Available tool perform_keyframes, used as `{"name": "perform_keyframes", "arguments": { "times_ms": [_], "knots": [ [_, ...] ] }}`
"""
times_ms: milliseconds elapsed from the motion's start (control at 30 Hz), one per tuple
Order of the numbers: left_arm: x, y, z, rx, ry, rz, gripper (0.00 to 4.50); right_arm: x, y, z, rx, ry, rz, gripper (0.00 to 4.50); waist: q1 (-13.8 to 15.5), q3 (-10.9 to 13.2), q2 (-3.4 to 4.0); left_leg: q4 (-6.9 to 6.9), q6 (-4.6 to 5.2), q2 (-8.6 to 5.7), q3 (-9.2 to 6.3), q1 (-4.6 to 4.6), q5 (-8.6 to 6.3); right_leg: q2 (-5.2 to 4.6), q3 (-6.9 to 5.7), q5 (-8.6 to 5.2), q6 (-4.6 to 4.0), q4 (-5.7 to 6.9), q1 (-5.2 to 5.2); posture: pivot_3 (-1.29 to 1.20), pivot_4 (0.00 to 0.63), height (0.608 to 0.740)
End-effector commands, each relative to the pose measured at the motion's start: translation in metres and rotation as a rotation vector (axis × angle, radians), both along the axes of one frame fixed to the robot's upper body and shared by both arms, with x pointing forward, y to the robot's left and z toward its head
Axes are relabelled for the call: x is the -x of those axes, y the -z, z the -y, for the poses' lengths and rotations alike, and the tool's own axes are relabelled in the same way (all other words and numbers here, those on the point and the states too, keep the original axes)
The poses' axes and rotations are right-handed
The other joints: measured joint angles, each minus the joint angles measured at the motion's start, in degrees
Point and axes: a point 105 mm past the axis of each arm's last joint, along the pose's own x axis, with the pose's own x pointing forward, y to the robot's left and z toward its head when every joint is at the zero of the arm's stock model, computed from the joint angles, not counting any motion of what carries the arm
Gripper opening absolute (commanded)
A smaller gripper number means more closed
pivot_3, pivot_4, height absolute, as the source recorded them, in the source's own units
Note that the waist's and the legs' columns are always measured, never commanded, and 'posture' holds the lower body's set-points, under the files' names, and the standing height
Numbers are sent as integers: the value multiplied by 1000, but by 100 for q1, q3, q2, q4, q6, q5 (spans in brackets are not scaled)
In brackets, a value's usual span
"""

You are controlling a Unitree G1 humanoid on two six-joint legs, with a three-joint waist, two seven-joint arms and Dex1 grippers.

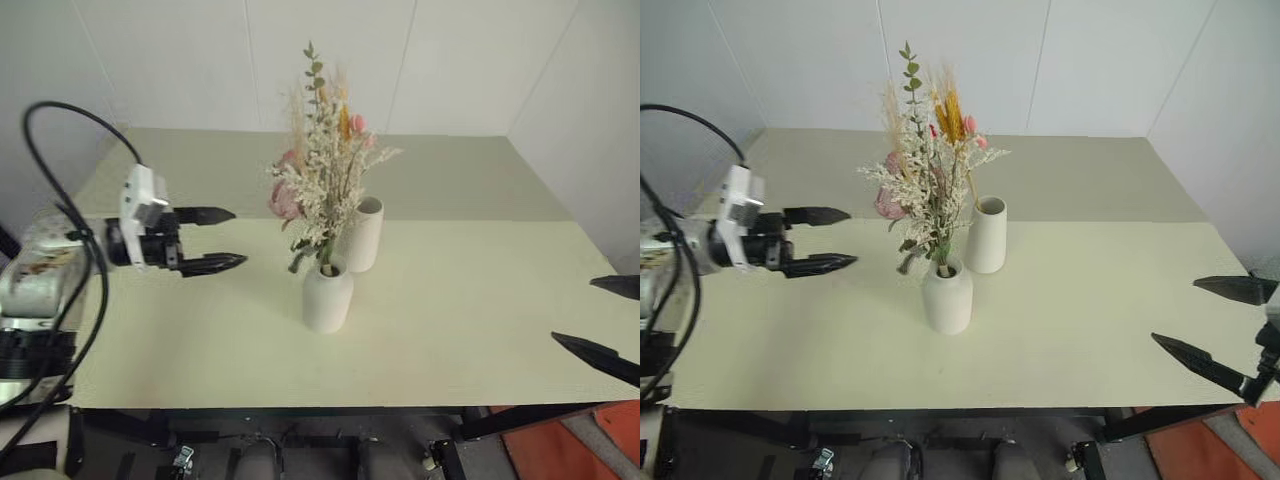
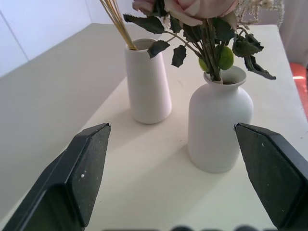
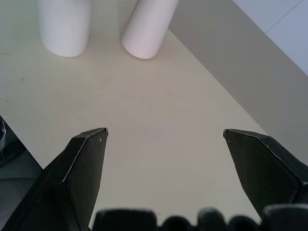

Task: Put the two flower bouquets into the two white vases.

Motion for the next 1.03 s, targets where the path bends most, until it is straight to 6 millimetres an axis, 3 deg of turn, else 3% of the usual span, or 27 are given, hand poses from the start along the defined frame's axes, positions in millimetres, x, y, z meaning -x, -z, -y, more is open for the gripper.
{"name": "perform_keyframes", "arguments": {
  "times_ms": [33,167,333,700,1033],
  "knots": [
    [13,-27,-14,-39,-16,110,4485,4,-16,13,36,30,44,4500,10,0,0,-2,0,1,0,-1,0,0,-1,0,0,-3,1,0,150,740],
    [29,-55,-26,-40,-37,149,4485,2,-23,29,34,55,48,4500,4,0,0,-4,0,3,3,-1,0,0,-2,0,-1,-5,-2,0,150,740],
    [42,-64,-35,-54,-92,188,4485,-10,-20,42,-1,70,40,4500,-13,0,0,-8,-1,4,8,4,0,-1,0,-1,-1,-4,-1,0,150,740],
    [55,-68,-37,-85,-131,221,4485,-25,-8,33,-39,3,23,4500,-41,0,1,-17,-1,7,18,7,0,0,3,-3,-4,-1,-6,0,150,740],
    [42,-77,-46,-18,-255,391,4485,-31,-3,23,-63,-62,-20,4500,-35,0,1,-17,-1,7,21,9,0,1,4,-2,-3,0,-4,0,150,740]
  ]
}}
